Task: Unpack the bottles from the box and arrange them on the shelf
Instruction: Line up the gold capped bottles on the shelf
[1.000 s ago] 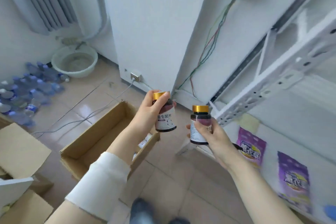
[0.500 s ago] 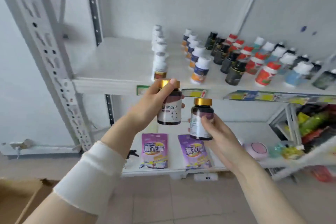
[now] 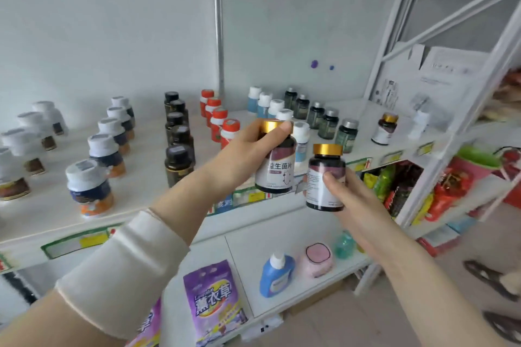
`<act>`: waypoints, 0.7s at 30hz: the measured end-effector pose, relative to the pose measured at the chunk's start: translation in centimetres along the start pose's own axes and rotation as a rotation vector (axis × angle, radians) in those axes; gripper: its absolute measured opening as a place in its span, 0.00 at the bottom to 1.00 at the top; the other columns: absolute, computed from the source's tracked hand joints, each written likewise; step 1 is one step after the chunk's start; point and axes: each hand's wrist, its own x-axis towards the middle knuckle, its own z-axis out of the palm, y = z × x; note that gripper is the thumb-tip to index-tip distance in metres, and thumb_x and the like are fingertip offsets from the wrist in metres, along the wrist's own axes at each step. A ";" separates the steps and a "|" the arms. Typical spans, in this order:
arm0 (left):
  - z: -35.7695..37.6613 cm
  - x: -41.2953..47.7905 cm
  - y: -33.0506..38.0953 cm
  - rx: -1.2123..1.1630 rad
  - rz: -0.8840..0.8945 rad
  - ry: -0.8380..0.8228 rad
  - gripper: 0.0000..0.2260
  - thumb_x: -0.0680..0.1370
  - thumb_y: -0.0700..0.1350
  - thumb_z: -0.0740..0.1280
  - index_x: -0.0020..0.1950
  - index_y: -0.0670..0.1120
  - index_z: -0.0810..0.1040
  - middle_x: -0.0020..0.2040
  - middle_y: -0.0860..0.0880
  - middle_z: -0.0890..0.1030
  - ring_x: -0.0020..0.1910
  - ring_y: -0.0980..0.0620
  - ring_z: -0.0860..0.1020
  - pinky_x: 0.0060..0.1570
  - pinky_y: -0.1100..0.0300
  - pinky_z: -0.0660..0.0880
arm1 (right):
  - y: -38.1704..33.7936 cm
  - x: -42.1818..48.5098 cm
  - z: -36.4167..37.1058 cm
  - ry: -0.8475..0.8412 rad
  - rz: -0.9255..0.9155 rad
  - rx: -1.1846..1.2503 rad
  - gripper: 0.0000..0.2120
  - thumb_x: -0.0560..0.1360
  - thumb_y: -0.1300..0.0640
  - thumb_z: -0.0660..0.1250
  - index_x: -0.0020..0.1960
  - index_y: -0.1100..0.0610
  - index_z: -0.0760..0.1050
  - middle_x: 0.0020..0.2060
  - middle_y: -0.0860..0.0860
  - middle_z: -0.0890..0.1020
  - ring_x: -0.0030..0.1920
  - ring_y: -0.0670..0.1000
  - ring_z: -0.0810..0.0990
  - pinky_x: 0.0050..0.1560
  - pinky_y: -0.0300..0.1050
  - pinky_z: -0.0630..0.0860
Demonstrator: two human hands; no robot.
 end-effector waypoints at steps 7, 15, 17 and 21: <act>4.8 15.3 1.5 0.229 0.103 -0.047 0.17 0.77 0.57 0.60 0.60 0.47 0.73 0.56 0.48 0.80 0.53 0.54 0.78 0.52 0.66 0.71 | -2.9 10.8 -10.4 0.103 -0.054 -0.018 0.20 0.65 0.47 0.66 0.56 0.47 0.75 0.55 0.48 0.82 0.59 0.50 0.78 0.68 0.57 0.68; 10.4 31.4 0.7 0.330 0.098 -0.068 0.16 0.76 0.59 0.61 0.58 0.52 0.73 0.51 0.54 0.79 0.49 0.58 0.76 0.48 0.65 0.71 | -4.6 22.4 -21.3 0.127 -0.011 -0.127 0.18 0.72 0.52 0.66 0.61 0.54 0.73 0.56 0.55 0.81 0.59 0.57 0.79 0.63 0.56 0.72; 11.9 34.9 0.5 0.369 0.113 -0.059 0.15 0.77 0.57 0.62 0.58 0.49 0.73 0.49 0.53 0.78 0.47 0.58 0.75 0.46 0.68 0.70 | -5.2 25.3 -23.9 0.074 -0.014 -0.162 0.25 0.66 0.48 0.68 0.61 0.54 0.73 0.56 0.56 0.81 0.59 0.60 0.78 0.62 0.60 0.73; 14.7 41.1 -0.3 0.446 0.083 -0.010 0.18 0.77 0.55 0.62 0.63 0.46 0.71 0.54 0.50 0.77 0.53 0.54 0.75 0.50 0.63 0.70 | -5.6 31.1 -28.5 -0.049 -0.007 -0.251 0.22 0.70 0.52 0.68 0.63 0.52 0.70 0.56 0.49 0.80 0.56 0.47 0.79 0.60 0.46 0.74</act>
